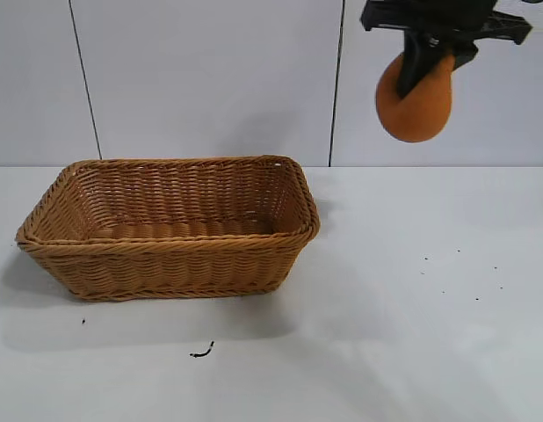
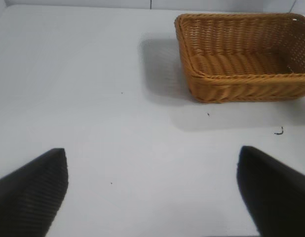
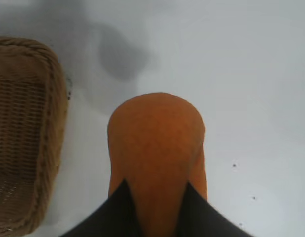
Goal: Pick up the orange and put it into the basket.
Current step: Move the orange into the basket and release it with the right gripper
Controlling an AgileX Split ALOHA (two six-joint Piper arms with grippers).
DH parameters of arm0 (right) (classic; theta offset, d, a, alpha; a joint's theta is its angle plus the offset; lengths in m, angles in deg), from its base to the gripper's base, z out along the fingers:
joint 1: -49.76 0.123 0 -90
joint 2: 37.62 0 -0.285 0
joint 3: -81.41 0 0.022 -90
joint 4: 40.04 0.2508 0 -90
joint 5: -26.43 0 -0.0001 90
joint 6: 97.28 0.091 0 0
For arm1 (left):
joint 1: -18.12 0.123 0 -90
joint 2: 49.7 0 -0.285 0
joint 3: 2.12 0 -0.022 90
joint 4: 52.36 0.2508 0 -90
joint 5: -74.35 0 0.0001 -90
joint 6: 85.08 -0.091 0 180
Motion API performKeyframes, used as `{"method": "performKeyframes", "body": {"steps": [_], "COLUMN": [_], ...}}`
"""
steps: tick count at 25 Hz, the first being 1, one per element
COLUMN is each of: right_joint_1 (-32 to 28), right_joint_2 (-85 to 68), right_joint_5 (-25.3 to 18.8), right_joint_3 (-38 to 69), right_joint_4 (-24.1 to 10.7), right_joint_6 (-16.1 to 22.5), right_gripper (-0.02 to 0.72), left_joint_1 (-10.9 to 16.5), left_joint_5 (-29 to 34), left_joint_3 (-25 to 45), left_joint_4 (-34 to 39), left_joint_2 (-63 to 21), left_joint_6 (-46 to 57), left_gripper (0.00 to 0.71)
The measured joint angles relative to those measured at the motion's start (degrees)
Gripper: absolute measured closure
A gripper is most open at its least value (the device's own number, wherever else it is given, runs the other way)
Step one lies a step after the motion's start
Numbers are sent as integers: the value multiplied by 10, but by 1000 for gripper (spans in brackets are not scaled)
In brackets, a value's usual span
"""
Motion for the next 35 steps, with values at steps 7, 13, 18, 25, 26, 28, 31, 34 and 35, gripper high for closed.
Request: {"method": "performKeyframes", "body": {"steps": [7, 13, 18, 25, 26, 28, 31, 34, 35], "right_joint_1": [104, 175, 195, 196, 196, 196, 196, 194, 192], "right_joint_2": [46, 105, 143, 161, 161, 161, 161, 160, 160], "right_joint_5": [73, 142, 197, 213, 213, 208, 177, 115, 90], "right_joint_3": [-9, -9, -9, -11, -11, -12, -29, -71, -92], "right_joint_4": [2, 6, 21, 45, 46, 47, 49, 49, 49], "right_joint_6": [24, 43, 45, 45, 43, 36, 32, 31, 32], "right_gripper": [648, 648, 648, 558, 473, 267, 64, 22, 18], "left_joint_1": [0, 0, 0, 0, 0, 0, 0, 0, 0], "left_joint_5": [0, 0, 0, 0, 0, 0, 0, 0, 0], "left_joint_3": [0, 0, 0, 0, 0, 0, 0, 0, 0], "left_joint_4": [0, 0, 0, 0, 0, 0, 0, 0, 0], "left_joint_2": [0, 0, 0, 0, 0, 0, 0, 0, 0], "left_joint_6": [0, 0, 0, 0, 0, 0, 0, 0, 0], "left_gripper": [44, 44, 44, 44, 44, 44, 44, 44, 44]}}
